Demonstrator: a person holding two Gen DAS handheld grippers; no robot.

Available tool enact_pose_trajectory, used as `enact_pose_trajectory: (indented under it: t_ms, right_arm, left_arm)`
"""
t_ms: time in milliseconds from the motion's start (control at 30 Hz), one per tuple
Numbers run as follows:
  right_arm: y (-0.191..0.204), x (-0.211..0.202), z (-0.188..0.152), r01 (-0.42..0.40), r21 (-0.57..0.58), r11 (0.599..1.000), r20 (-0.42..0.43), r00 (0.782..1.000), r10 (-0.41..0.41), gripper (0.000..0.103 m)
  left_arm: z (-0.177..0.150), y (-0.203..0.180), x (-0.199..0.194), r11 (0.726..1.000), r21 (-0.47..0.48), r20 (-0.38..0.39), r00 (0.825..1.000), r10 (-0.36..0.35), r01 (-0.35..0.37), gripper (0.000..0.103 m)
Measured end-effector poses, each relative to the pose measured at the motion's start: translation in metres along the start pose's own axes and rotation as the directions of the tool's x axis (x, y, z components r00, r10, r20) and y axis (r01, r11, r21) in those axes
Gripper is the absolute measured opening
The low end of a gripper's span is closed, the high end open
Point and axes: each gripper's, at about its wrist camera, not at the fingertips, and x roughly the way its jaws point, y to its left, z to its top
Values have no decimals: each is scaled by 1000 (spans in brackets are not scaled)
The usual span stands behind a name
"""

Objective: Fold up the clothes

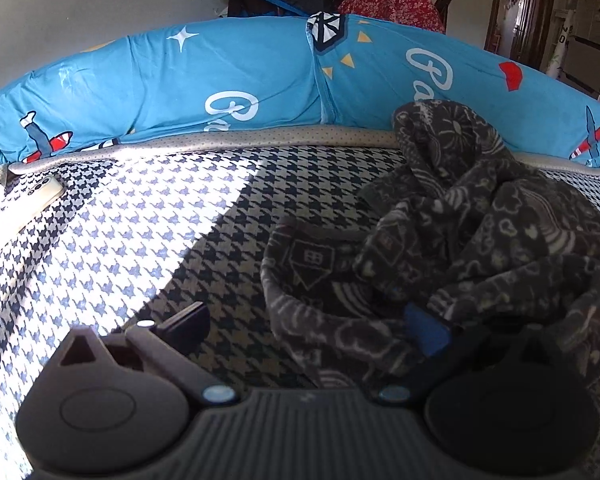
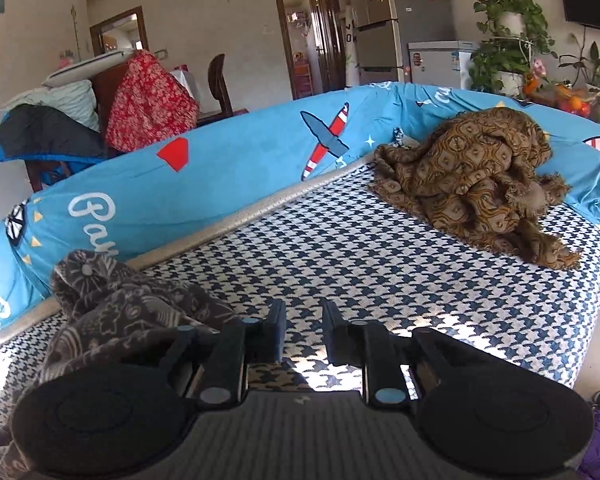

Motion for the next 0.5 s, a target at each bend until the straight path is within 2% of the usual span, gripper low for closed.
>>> enact_pose_trajectory:
  t_ms: [100,167,333,467,500]
  right_arm:
    - [12,-5,0,-104,-38,994,12,994,104,28]
    - [26,-5,-2,-185,-76,980,-2,983,185,30]
    - [58,-11,-11,-348,-150,925,-6,936,351,43]
    - [83,-10,-22,-440,-204,874,-41,896,442,56]
    - [90,-9,-25,-449,-220,866,-54,892,449,61]
  left_arm:
    - [-7,-7,5,1000,24,-21,1000,0,1,103]
    - [-13,-7,8,1000,12,-45,999,-11,12,103]
    - [-28,-6,16,999,-19,-103,994,-41,39,103]
    - [-34,-8,12,999,-8,-102,994,-42,42,103]
    - [-35,-8,12,999,-7,-103,994,-45,44,103]
